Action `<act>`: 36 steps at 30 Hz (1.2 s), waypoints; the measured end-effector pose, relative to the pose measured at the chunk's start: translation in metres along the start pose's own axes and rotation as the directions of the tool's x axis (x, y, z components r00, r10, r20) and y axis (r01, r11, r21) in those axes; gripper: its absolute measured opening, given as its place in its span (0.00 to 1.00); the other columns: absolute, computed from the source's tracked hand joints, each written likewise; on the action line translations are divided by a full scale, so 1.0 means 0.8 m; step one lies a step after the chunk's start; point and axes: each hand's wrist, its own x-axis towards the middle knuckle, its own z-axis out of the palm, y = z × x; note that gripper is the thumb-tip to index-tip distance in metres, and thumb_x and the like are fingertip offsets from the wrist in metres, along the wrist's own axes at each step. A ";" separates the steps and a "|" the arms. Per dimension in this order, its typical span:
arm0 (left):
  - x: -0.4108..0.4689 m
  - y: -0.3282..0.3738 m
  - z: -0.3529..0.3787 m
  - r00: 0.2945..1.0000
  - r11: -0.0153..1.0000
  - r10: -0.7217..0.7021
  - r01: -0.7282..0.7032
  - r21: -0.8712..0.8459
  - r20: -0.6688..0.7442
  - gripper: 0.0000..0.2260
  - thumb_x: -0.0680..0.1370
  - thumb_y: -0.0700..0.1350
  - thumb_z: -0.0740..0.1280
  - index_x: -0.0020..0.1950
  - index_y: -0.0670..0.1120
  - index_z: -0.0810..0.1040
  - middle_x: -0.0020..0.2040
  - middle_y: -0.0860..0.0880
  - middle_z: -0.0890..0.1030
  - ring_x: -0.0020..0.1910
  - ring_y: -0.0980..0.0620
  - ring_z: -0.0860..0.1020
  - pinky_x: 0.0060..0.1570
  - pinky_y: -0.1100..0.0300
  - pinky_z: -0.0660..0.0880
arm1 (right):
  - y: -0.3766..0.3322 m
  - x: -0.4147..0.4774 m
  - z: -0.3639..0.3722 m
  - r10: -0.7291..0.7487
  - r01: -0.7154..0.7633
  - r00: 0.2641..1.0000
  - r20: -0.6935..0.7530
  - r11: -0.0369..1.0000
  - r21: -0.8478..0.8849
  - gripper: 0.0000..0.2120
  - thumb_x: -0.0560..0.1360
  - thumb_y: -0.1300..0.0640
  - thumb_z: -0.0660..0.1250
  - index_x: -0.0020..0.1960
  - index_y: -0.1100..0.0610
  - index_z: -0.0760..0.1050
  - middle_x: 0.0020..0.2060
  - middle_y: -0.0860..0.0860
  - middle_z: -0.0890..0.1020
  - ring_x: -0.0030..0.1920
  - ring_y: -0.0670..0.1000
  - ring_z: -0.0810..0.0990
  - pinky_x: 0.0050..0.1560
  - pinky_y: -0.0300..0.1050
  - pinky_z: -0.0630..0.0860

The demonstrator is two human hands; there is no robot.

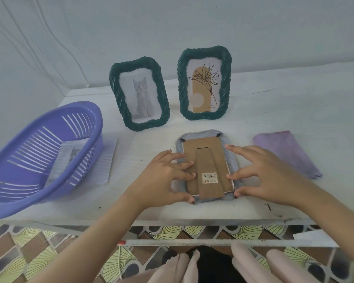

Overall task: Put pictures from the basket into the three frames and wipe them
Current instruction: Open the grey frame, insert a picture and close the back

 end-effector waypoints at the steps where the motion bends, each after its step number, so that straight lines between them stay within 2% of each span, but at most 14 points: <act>1: 0.001 0.000 -0.001 1.000 1.000 0.009 -0.009 0.015 0.001 0.28 0.65 0.69 0.64 0.56 0.53 0.81 0.63 0.54 0.77 0.68 0.52 0.66 0.66 0.65 0.47 | 0.000 0.001 0.000 -0.006 0.006 1.000 0.000 1.000 -0.003 0.15 0.65 0.39 0.71 0.51 0.38 0.80 0.68 0.28 0.50 0.61 0.33 0.55 0.59 0.34 0.54; 4: -0.002 0.003 0.003 0.999 0.996 0.050 -0.049 0.071 -0.019 0.25 0.68 0.66 0.64 0.53 0.51 0.82 0.58 0.52 0.80 0.63 0.50 0.72 0.65 0.60 0.56 | 0.001 0.003 0.001 -0.031 0.031 1.000 0.003 0.999 -0.016 0.14 0.66 0.40 0.71 0.51 0.40 0.81 0.68 0.29 0.52 0.61 0.34 0.57 0.58 0.35 0.55; 7: -0.006 0.006 0.013 0.995 0.995 0.073 -0.067 0.078 -0.072 0.21 0.71 0.61 0.64 0.53 0.48 0.82 0.57 0.50 0.81 0.61 0.51 0.74 0.63 0.56 0.62 | 0.007 -0.001 0.007 -0.063 0.062 0.997 -0.049 0.998 -0.022 0.13 0.67 0.39 0.69 0.49 0.42 0.82 0.69 0.34 0.60 0.62 0.40 0.63 0.59 0.42 0.61; 10: -0.008 0.006 0.020 0.991 0.998 0.054 -0.050 0.043 -0.121 0.18 0.71 0.57 0.65 0.53 0.47 0.82 0.57 0.50 0.81 0.61 0.51 0.73 0.63 0.56 0.63 | 0.008 -0.005 0.017 -0.099 0.090 0.986 -0.138 0.994 -0.067 0.15 0.70 0.38 0.61 0.46 0.42 0.83 0.68 0.41 0.68 0.60 0.47 0.70 0.54 0.47 0.69; 14: -0.009 0.008 0.022 0.990 0.999 0.033 -0.031 0.019 -0.137 0.16 0.72 0.55 0.65 0.53 0.47 0.82 0.58 0.49 0.81 0.61 0.52 0.73 0.63 0.59 0.62 | 0.004 -0.005 0.027 -0.152 0.128 0.975 -0.160 0.980 -0.150 0.15 0.73 0.43 0.58 0.42 0.44 0.83 0.66 0.43 0.73 0.58 0.48 0.73 0.50 0.44 0.66; 16: -0.010 0.009 0.022 0.990 1.000 0.027 -0.026 0.008 -0.137 0.16 0.72 0.55 0.65 0.53 0.47 0.82 0.58 0.49 0.81 0.60 0.52 0.73 0.63 0.59 0.63 | 0.005 -0.002 0.023 -0.149 0.131 0.978 -0.148 0.984 -0.124 0.13 0.73 0.42 0.60 0.43 0.43 0.83 0.68 0.41 0.69 0.60 0.46 0.71 0.52 0.44 0.66; 17: -0.010 0.009 0.021 0.991 1.000 0.022 -0.022 0.004 -0.135 0.16 0.72 0.55 0.65 0.53 0.47 0.82 0.58 0.49 0.80 0.61 0.52 0.73 0.62 0.59 0.63 | 0.006 -0.001 0.018 -0.119 0.110 0.987 -0.111 0.990 -0.087 0.11 0.72 0.41 0.62 0.45 0.42 0.83 0.69 0.37 0.63 0.63 0.44 0.67 0.56 0.45 0.65; 18: -0.010 0.008 0.021 0.991 1.000 0.017 -0.017 -0.001 -0.131 0.16 0.72 0.55 0.66 0.53 0.47 0.82 0.58 0.49 0.80 0.61 0.52 0.73 0.62 0.60 0.63 | 0.007 0.001 0.013 -0.091 0.089 0.995 -0.043 0.995 -0.049 0.10 0.71 0.41 0.65 0.47 0.41 0.82 0.70 0.33 0.57 0.64 0.40 0.61 0.60 0.44 0.62; 20: -0.009 0.007 0.021 0.992 1.000 0.006 -0.008 -0.014 -0.122 0.16 0.72 0.55 0.66 0.53 0.48 0.82 0.58 0.50 0.80 0.61 0.52 0.73 0.63 0.60 0.63 | 0.010 0.006 0.005 -0.084 0.086 0.995 0.059 0.995 -0.042 0.12 0.69 0.40 0.68 0.50 0.41 0.81 0.69 0.30 0.51 0.64 0.35 0.53 0.61 0.38 0.53; 24: -0.010 0.007 0.021 0.995 0.999 -0.014 0.010 -0.047 -0.102 0.16 0.71 0.55 0.67 0.54 0.48 0.82 0.59 0.50 0.80 0.62 0.52 0.72 0.63 0.60 0.63 | 0.008 0.019 -0.005 -0.096 0.105 0.990 0.107 0.992 -0.076 0.15 0.65 0.37 0.69 0.49 0.40 0.81 0.67 0.27 0.50 0.62 0.33 0.50 0.58 0.34 0.49; 26: -0.010 0.008 0.021 0.995 0.998 -0.028 0.023 -0.060 -0.095 0.17 0.71 0.55 0.67 0.54 0.48 0.82 0.60 0.50 0.79 0.62 0.52 0.73 0.63 0.60 0.64 | 0.009 0.019 -0.002 -0.107 0.113 0.992 0.074 0.990 -0.088 0.16 0.64 0.35 0.69 0.48 0.40 0.81 0.67 0.27 0.52 0.63 0.33 0.52 0.58 0.34 0.48; 29: -0.011 0.011 0.021 0.995 0.996 -0.041 0.034 -0.077 -0.089 0.17 0.72 0.55 0.67 0.55 0.48 0.81 0.61 0.50 0.79 0.62 0.53 0.72 0.63 0.60 0.65 | 0.011 0.011 0.007 -0.139 0.132 0.988 -0.072 0.986 -0.100 0.19 0.65 0.31 0.62 0.45 0.41 0.82 0.68 0.32 0.59 0.65 0.40 0.60 0.60 0.37 0.50; 32: -0.010 0.012 0.022 0.994 0.994 -0.054 0.045 -0.097 -0.093 0.17 0.71 0.54 0.67 0.56 0.48 0.81 0.61 0.50 0.78 0.63 0.54 0.71 0.63 0.58 0.66 | 0.013 0.000 0.020 -0.162 0.133 0.968 -0.190 0.979 -0.156 0.18 0.69 0.35 0.60 0.45 0.43 0.83 0.68 0.40 0.66 0.64 0.47 0.66 0.61 0.44 0.56; 36: -0.011 0.011 0.024 0.993 0.992 -0.063 0.052 -0.116 -0.101 0.17 0.71 0.54 0.68 0.56 0.47 0.81 0.61 0.50 0.78 0.63 0.54 0.72 0.62 0.57 0.68 | 0.011 -0.008 0.040 -0.217 0.150 0.935 -0.282 0.959 -0.240 0.16 0.73 0.42 0.60 0.44 0.47 0.83 0.68 0.44 0.69 0.63 0.51 0.69 0.62 0.53 0.60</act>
